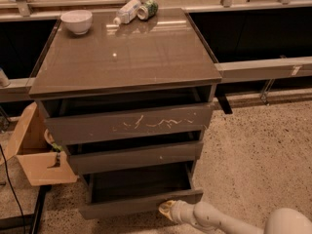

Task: Close bottom drawer

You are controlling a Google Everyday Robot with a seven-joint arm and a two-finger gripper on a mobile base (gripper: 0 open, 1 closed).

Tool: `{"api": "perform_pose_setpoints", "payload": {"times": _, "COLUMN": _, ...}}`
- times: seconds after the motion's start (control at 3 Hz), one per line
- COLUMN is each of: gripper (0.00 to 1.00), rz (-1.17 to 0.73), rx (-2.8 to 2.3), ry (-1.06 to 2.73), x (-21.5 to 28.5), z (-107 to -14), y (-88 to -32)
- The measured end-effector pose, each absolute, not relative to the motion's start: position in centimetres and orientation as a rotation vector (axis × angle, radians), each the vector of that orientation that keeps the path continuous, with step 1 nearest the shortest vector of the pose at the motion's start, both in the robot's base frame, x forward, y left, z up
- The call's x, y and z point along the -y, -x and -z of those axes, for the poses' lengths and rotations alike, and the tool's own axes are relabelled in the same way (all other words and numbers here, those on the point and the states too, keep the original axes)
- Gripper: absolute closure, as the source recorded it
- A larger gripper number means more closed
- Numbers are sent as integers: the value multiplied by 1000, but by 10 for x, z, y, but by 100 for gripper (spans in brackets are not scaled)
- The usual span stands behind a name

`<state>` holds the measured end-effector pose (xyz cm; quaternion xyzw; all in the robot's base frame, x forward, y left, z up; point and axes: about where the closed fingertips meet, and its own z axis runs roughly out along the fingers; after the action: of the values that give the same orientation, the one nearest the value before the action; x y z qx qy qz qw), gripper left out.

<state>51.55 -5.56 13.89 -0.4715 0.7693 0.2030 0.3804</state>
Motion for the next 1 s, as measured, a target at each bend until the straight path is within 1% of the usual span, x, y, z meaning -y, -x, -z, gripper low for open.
{"api": "perform_pose_setpoints", "payload": {"times": 0.33, "gripper": 100, "rz": -498, "rx": -1934, "ry": 1208, "x": 57, "z": -139, "y": -529}}
{"api": "perform_pose_setpoints", "payload": {"times": 1.0, "gripper": 100, "rz": -475, "rx": -1873, "ry": 1209, "x": 43, "z": -136, "y": -572}}
